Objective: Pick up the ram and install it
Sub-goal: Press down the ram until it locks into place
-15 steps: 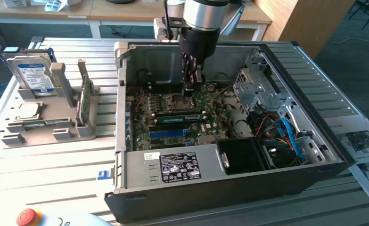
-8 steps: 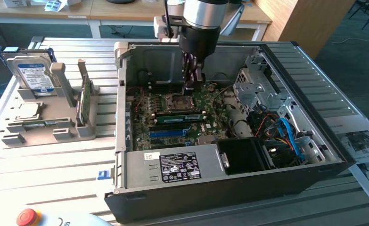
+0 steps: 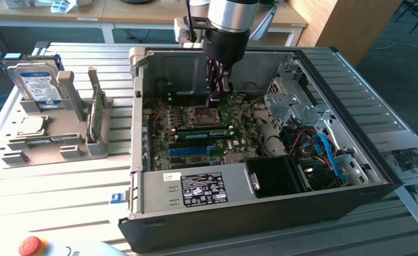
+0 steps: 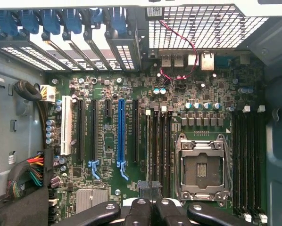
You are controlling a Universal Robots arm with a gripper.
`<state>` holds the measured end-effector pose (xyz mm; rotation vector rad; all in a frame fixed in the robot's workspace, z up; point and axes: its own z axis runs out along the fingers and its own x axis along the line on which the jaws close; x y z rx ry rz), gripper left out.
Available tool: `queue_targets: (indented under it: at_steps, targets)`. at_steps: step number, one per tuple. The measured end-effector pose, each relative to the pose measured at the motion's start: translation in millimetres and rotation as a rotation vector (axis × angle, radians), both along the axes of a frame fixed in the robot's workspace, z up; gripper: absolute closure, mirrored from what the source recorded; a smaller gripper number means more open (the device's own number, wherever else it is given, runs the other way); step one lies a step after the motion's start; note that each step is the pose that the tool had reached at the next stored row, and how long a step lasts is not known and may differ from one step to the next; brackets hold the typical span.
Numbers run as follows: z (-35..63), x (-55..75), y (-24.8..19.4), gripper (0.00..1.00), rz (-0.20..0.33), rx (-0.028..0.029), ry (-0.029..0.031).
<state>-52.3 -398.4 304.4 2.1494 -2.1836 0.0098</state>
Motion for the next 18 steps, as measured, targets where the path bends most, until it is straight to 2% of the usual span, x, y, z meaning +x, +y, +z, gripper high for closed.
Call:
queue_targets:
  at_steps: [10,18]
  targets:
    - [0.0,0.0,0.0,0.90,-0.004,0.0000,0.0000]
    - [0.0,0.0,0.0,0.90,-0.075,-0.0002,0.0000]
